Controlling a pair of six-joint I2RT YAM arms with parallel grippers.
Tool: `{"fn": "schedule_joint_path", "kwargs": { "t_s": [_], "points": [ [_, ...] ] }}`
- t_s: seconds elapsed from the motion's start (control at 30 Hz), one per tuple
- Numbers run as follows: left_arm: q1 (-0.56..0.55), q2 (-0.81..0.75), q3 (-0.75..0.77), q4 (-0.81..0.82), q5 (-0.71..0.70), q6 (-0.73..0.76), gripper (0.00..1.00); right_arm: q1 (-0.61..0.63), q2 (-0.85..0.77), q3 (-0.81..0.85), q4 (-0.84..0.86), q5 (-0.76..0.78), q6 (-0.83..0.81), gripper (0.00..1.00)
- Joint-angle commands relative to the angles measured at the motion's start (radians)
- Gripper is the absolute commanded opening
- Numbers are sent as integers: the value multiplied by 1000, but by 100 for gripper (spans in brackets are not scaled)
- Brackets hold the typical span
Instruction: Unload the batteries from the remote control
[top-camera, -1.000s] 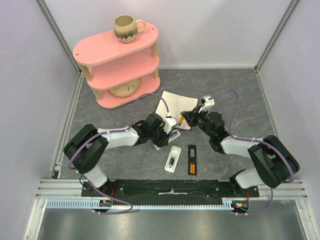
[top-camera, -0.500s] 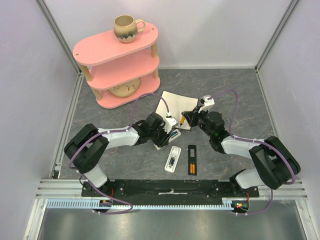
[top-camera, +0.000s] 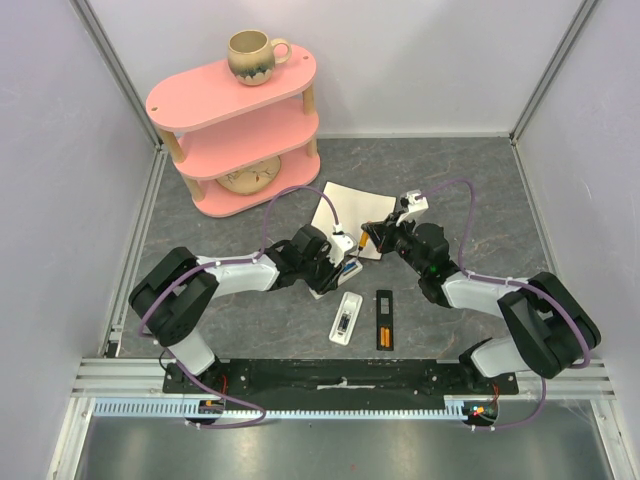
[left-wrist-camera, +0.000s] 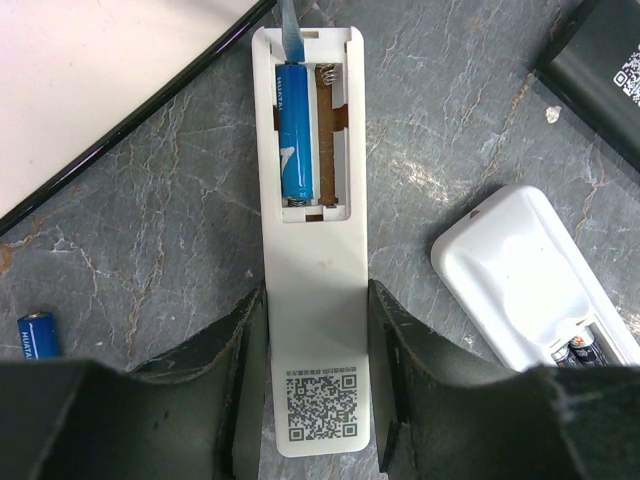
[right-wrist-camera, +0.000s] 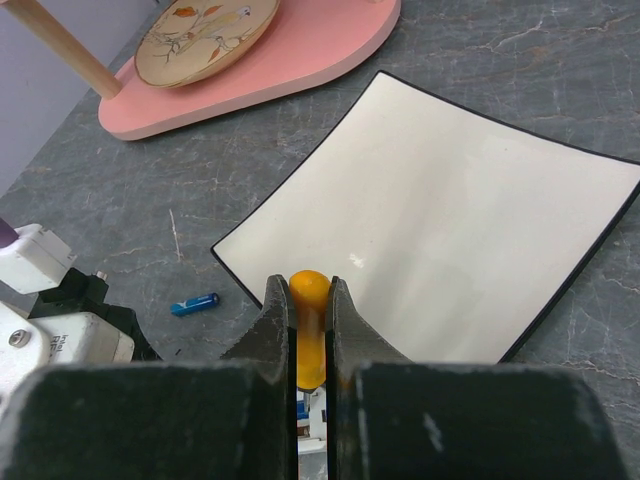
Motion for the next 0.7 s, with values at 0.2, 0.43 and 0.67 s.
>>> {"fn": "schedule_joint_path", "kwargs": {
  "t_s": [0.2,0.43,0.67],
  "points": [
    [-6,55,1,-21,23,-2,2,1,-9,-26,52,15,-20,0],
    [-6,55,1,-19,23,0,2,1,-14,-36,49,30,-48,0],
    [-6,57,-1,-20,28,0,2,30,37,-83,184,73,-31,0]
  ]
}}
